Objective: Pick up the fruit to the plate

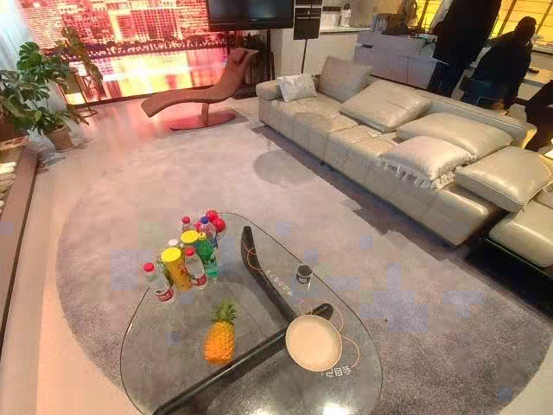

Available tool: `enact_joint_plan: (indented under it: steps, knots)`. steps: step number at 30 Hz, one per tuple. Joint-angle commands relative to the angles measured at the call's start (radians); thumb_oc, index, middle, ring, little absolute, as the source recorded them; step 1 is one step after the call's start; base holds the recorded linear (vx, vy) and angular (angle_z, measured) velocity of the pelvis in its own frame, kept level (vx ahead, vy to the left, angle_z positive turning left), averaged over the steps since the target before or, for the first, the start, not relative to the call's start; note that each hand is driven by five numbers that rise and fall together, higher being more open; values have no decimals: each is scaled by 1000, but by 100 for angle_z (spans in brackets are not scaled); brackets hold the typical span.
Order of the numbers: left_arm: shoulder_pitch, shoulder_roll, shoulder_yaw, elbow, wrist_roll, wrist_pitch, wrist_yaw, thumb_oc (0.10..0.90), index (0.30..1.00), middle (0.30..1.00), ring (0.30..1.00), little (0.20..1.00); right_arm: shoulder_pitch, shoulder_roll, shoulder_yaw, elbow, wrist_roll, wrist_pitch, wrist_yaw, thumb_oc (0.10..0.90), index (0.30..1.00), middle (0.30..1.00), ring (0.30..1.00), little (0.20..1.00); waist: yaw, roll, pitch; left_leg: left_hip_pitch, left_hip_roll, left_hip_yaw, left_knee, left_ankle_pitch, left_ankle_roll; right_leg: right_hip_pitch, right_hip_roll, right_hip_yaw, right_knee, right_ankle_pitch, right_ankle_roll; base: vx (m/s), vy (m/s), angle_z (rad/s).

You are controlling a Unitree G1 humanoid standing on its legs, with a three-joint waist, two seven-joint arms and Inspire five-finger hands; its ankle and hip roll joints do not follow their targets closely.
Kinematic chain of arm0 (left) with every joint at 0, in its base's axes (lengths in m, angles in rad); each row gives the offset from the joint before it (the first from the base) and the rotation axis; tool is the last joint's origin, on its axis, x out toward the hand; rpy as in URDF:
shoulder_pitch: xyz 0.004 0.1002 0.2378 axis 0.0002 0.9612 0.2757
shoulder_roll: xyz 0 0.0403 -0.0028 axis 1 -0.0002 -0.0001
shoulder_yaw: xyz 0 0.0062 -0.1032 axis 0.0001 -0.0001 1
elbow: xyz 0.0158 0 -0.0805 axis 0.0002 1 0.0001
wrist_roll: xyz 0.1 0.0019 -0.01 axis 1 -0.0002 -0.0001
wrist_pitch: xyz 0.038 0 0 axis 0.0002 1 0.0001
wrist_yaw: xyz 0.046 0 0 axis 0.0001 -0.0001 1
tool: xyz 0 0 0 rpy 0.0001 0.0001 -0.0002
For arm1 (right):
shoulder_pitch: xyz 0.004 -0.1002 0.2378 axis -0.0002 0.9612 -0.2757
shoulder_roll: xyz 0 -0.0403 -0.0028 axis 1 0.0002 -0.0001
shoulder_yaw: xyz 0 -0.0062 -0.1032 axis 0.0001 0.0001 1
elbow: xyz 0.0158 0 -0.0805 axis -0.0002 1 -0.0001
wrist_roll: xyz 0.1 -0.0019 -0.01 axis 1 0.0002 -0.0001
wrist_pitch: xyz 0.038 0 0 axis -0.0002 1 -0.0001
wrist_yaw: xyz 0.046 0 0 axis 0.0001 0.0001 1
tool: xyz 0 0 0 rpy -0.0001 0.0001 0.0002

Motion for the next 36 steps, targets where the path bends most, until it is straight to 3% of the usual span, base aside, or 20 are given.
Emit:
enact_joint_plan:
  steps: [1,9,22,30,36]
  knots:
    - [-87,-12,-1,95,27,-17,15,800,900,900,900,900,-55,51,18,75,-32,42,-1,800,900,900,900,900,30,-26,39,47,-28,-16,-1,-47,14,-59,-32,-12,4,114,28,118,100,-4]
    - [-87,-7,5,94,23,-40,-5,800,900,900,900,900,-58,44,14,84,-42,37,5,800,900,900,900,900,29,-23,34,49,-29,-15,-1,-48,14,-57,-33,-11,5,113,29,0,0,0]
    - [-92,-4,5,97,65,-69,60,800,900,900,900,900,-63,38,21,83,-78,33,-11,800,900,900,900,900,29,-28,51,46,-27,-10,-1,-43,14,-65,-33,-7,8,116,31,0,0,0]
    - [-105,11,6,76,54,-133,175,800,900,900,900,900,-88,14,17,94,-66,50,-48,800,900,900,900,900,29,-20,96,21,-25,-9,2,-33,16,-97,-30,-1,21,116,28,-12,7,0]
    - [-124,11,5,20,19,-213,191,800,900,900,900,900,-107,-4,34,71,-88,49,-71,800,900,900,900,900,32,-11,136,-16,-32,-19,31,-35,18,-137,-30,8,50,106,20,-44,31,-1]
